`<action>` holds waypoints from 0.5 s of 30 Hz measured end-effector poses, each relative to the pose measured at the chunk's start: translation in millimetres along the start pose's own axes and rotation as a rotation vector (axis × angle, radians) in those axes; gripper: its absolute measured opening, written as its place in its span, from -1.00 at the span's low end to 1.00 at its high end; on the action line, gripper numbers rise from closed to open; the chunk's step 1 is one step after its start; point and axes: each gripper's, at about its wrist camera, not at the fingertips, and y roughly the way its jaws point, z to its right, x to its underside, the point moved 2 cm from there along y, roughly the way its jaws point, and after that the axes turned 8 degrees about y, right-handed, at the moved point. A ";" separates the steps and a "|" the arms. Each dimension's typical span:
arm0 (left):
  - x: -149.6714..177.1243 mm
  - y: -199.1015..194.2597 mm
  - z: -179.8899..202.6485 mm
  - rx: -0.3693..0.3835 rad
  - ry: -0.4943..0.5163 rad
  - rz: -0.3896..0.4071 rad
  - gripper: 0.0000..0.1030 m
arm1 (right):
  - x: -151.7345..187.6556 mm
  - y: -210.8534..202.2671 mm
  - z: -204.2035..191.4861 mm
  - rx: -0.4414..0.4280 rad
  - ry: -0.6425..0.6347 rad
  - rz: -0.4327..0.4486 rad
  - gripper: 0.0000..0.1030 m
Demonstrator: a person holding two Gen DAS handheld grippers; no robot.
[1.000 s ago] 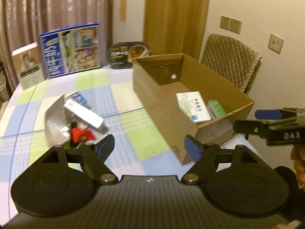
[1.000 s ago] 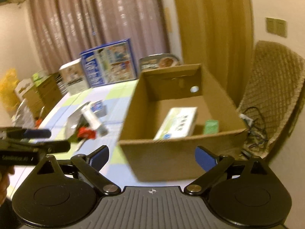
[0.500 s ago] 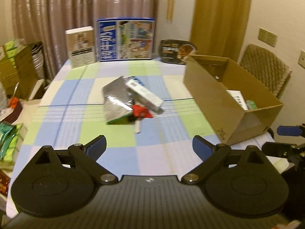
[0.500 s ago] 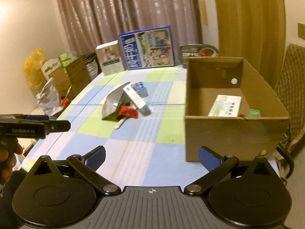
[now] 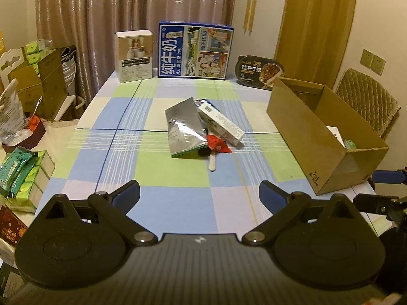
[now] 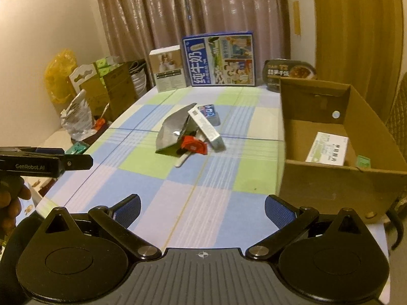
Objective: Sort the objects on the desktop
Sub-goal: 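Withdraw both tools from the cardboard box back over the table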
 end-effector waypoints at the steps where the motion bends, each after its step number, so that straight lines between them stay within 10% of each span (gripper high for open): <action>1: 0.6 1.2 -2.2 -0.003 -0.003 -0.003 0.90 | -0.3 1.9 -1.5 -0.002 -0.004 -0.003 0.96; 15: -7.7 39.4 -21.3 -0.002 0.015 -0.042 0.90 | -17.7 51.7 -7.5 -0.014 -0.070 -0.045 0.96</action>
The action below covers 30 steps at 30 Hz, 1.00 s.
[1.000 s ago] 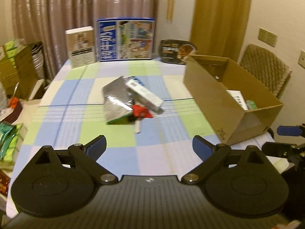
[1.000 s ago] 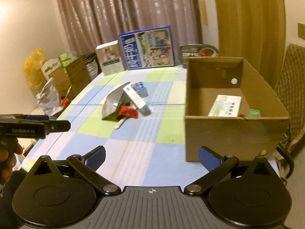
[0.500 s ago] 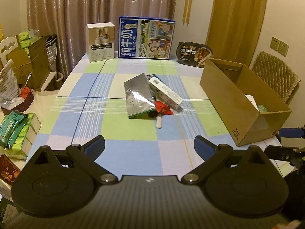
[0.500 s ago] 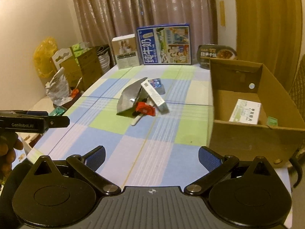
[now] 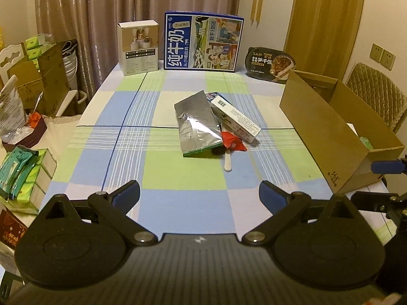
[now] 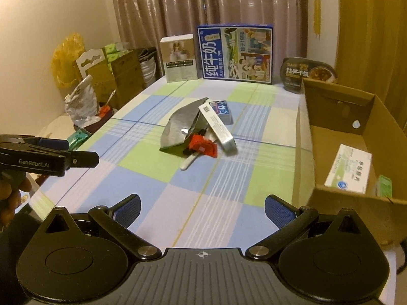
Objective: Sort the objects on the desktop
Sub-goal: 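Withdraw both tools from the cardboard box back over the table, then grasp the long white medicine box with the right tool while the left tool grasps the foil pouch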
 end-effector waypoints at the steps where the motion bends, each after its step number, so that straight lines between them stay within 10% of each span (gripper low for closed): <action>1: -2.2 4.2 -1.0 0.003 0.004 -0.002 0.90 | -1.9 4.1 0.7 0.000 -0.002 0.000 0.96; 13: -34.0 63.7 -10.1 0.043 0.042 -0.019 0.90 | -37.6 61.7 9.9 0.026 -0.041 0.019 0.94; 30: -79.1 170.2 -33.8 0.085 0.065 -0.050 0.89 | -75.6 174.0 24.8 0.083 -0.175 -0.022 0.32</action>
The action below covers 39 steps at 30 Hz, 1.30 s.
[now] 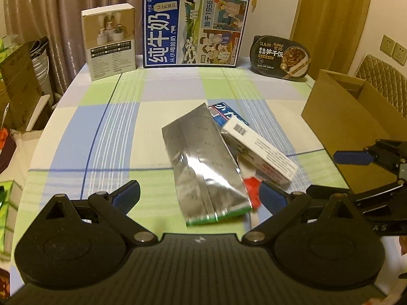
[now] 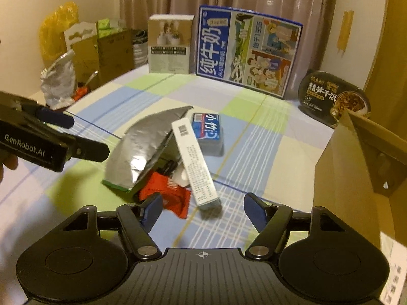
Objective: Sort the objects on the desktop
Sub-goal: 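Grasp the long white medicine box with the right tool while the left tool grasps the foil pouch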
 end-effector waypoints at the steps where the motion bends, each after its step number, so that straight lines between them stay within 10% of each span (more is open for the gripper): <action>1: -2.2 5.7 -0.7 0.006 0.003 -0.001 0.89 | -0.6 5.4 0.3 0.003 -0.008 -0.004 0.31; 15: -20.2 79.7 -6.8 0.078 -0.013 -0.048 0.88 | -0.9 61.4 6.1 0.031 -0.066 -0.066 0.12; 22: -20.1 101.5 -10.2 0.077 -0.018 -0.085 0.63 | 0.9 70.2 12.9 0.036 -0.040 -0.076 -0.41; 27: -17.2 96.0 -6.3 0.070 0.009 -0.106 0.08 | 3.1 62.4 12.8 0.039 -0.026 -0.080 -0.54; 39: 53.2 9.5 41.7 0.015 0.031 -0.171 -0.01 | 52.3 -28.5 13.0 0.003 0.227 -0.179 -0.57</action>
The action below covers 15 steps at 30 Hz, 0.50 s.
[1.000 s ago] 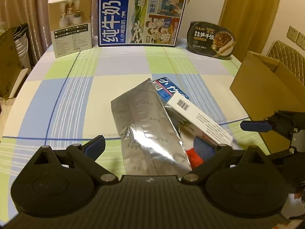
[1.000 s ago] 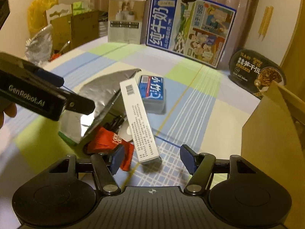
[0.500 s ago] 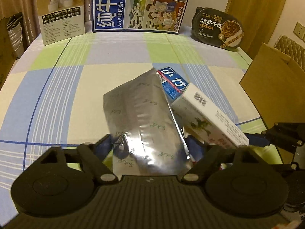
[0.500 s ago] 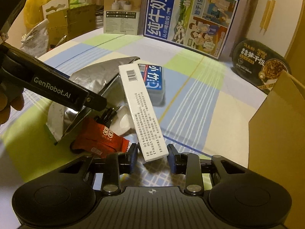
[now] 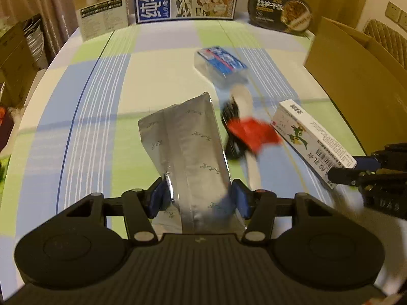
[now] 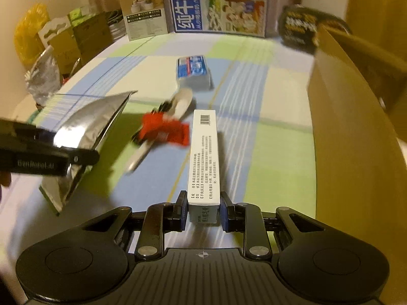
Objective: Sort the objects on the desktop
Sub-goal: 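Grasp the long white medicine box with the right tool while the left tool grasps the foil pouch, then lift the foil pouch with the left tool while the right tool holds the white box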
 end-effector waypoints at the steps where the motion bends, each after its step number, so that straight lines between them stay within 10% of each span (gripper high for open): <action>1: 9.3 -8.7 5.5 -0.003 0.005 0.000 -0.01 | 7.1 -8.3 -0.3 -0.012 0.018 -0.005 -0.57; 10: 64.6 -71.7 46.8 -0.034 0.050 0.032 -0.20 | 76.1 -63.3 -7.9 -0.018 0.007 -0.036 -0.56; 15: 70.0 -79.0 45.9 -0.067 0.034 0.029 -0.01 | 89.3 -69.6 -8.8 -0.003 -0.012 -0.026 -0.03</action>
